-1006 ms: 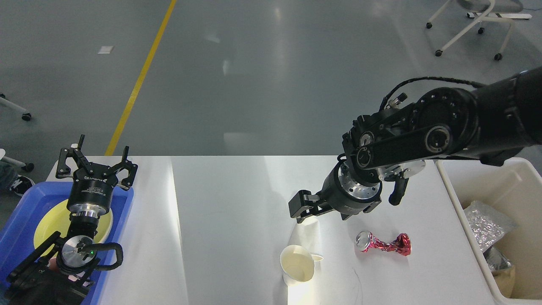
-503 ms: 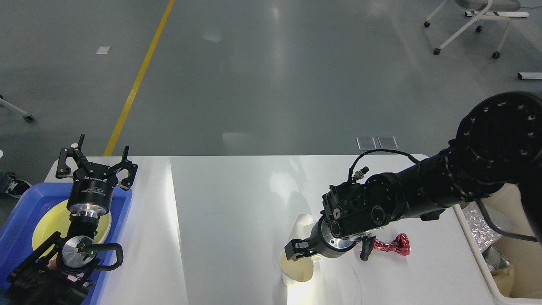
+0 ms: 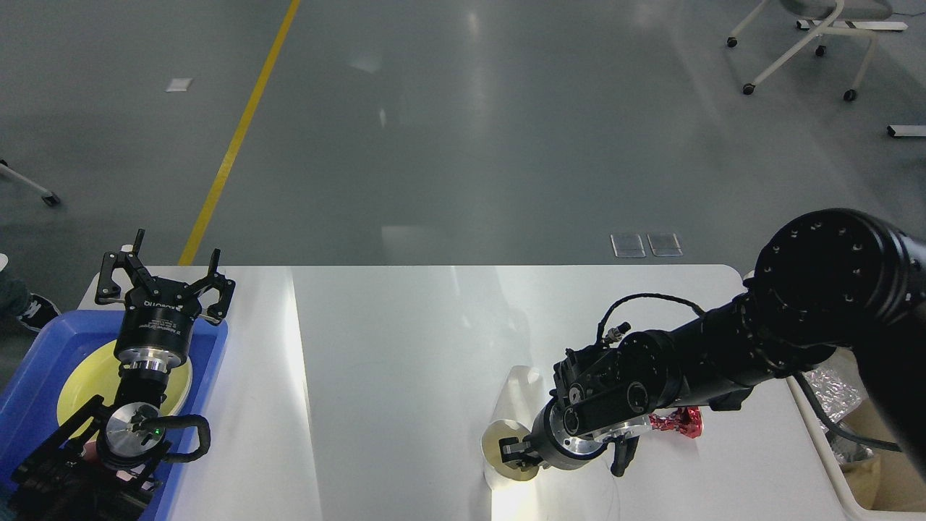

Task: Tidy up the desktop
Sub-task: 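Close the right gripper on the white paper cup, then lift the paper cup and carry it over the white bin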

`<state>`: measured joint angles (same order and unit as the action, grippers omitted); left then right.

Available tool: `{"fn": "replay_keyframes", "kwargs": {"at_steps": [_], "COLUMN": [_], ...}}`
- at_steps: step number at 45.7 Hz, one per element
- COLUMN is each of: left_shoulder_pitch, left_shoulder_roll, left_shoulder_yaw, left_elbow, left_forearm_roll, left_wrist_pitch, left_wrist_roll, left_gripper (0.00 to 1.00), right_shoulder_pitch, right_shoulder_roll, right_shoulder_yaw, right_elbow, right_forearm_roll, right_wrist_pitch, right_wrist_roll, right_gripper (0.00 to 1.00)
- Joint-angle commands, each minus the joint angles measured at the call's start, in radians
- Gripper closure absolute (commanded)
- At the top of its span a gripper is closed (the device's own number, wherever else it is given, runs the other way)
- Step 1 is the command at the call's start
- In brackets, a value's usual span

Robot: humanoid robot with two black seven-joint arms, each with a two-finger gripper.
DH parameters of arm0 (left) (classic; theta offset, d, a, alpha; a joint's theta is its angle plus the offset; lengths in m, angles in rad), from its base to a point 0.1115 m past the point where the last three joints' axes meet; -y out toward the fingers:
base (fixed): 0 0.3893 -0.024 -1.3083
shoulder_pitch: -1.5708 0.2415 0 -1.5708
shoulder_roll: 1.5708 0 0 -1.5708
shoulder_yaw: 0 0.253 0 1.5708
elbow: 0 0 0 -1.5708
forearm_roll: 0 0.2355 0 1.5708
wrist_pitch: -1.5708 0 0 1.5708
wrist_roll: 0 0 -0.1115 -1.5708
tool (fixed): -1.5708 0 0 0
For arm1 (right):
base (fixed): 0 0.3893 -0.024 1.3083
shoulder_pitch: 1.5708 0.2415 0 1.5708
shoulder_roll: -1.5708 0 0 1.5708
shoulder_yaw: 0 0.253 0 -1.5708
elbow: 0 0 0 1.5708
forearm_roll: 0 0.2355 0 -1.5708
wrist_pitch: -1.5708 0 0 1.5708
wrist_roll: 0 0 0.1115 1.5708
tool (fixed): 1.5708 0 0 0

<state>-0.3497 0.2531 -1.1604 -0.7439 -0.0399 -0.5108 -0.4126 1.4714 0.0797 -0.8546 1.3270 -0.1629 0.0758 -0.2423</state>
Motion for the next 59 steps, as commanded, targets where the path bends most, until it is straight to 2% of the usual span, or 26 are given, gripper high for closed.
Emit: {"fn": "replay_keyframes", "kwargs": {"at_steps": [1, 14, 20, 33, 38, 49, 53, 58, 59], "left_shoulder_pitch": [0.000, 0.000, 0.000, 0.000, 0.000, 0.000, 0.000, 0.000, 0.000], "left_shoulder_roll": [0.000, 0.000, 0.000, 0.000, 0.000, 0.000, 0.000, 0.000, 0.000], "left_shoulder_yaw": [-0.001, 0.001, -0.001, -0.001, -0.001, -0.001, -0.001, 0.001, 0.001], "left_elbow": [0.000, 0.000, 0.000, 0.000, 0.000, 0.000, 0.000, 0.000, 0.000], "left_forearm_roll": [0.000, 0.000, 0.000, 0.000, 0.000, 0.000, 0.000, 0.000, 0.000], "left_wrist_pitch": [0.000, 0.000, 0.000, 0.000, 0.000, 0.000, 0.000, 0.000, 0.000], "left_wrist_roll": [0.000, 0.000, 0.000, 0.000, 0.000, 0.000, 0.000, 0.000, 0.000], "left_gripper": [0.03, 0.03, 0.03, 0.03, 0.03, 0.03, 0.03, 0.03, 0.03], "right_shoulder_pitch": [0.001, 0.013, 0.059, 0.357, 0.513, 0.771, 0.832, 0.892, 0.897], "right_shoulder_roll": [0.002, 0.002, -0.009, -0.167, -0.201, -0.225, -0.238, -0.245, -0.244], "right_shoulder_yaw": [0.000, 0.002, 0.003, -0.006, -0.086, -0.256, -0.320, -0.428, -0.448], "right_elbow": [0.001, 0.012, 0.040, 0.170, 0.216, 0.291, 0.310, 0.313, 0.313], "right_forearm_roll": [-0.004, 0.000, 0.003, 0.094, 0.146, 0.210, 0.212, 0.217, 0.218], "right_wrist_pitch": [0.004, 0.025, 0.093, 0.338, 0.427, 0.526, 0.530, 0.530, 0.530], "right_wrist_roll": [0.000, 0.001, 0.003, 0.003, 0.004, 0.024, 0.070, 0.210, 0.224], "right_gripper": [1.00, 1.00, 1.00, 1.00, 1.00, 1.00, 1.00, 1.00, 1.00]}}
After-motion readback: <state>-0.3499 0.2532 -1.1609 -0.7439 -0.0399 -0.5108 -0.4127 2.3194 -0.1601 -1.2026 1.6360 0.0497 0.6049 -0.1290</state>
